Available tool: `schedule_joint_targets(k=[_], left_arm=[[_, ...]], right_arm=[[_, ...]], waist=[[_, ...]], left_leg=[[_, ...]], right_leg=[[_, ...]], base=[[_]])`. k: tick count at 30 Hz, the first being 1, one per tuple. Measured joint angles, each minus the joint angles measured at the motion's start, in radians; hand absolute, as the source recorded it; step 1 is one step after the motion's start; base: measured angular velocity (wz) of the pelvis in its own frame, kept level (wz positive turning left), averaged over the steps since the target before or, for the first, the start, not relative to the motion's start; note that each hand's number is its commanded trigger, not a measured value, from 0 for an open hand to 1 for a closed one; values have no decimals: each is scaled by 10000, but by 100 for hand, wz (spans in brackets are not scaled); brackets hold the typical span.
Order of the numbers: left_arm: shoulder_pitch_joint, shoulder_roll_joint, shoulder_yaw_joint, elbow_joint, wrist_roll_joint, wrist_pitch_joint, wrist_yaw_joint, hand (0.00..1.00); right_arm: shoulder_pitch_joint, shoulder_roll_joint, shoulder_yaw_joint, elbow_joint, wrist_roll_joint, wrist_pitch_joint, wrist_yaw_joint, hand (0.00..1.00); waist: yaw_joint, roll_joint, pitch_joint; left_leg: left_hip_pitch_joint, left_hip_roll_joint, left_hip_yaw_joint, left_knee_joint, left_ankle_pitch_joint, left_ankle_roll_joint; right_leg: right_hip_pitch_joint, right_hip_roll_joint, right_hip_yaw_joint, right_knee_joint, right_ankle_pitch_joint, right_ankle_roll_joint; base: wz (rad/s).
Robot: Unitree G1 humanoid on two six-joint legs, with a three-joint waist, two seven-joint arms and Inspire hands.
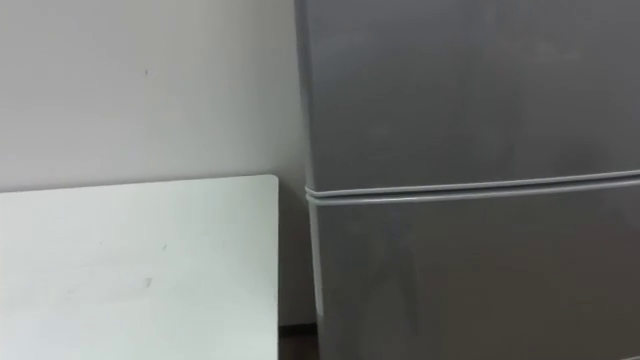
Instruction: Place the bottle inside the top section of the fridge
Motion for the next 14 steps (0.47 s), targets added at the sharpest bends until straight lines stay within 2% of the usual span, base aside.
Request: schedule_joint_targets(k=[10, 14], left_arm=[[-47, 2, -102, 7, 479, -361, 193, 0], [-69, 3, -118, 44, 439, -389, 199, 0]], right_arm=[[-65, -5, 178, 46, -152, -13, 459, 0], [-171, -6, 181, 478, -111, -53, 566, 0]], waist=[[42, -72, -7], [37, -71, 1]], left_leg=[[33, -2, -89, 4, 0, 0], [132, -12, -181, 7, 0, 0]], right_leg=[[75, 1, -127, 8, 6, -5], [199, 2, -166, 0, 6, -4]], base=[[2], [5]])
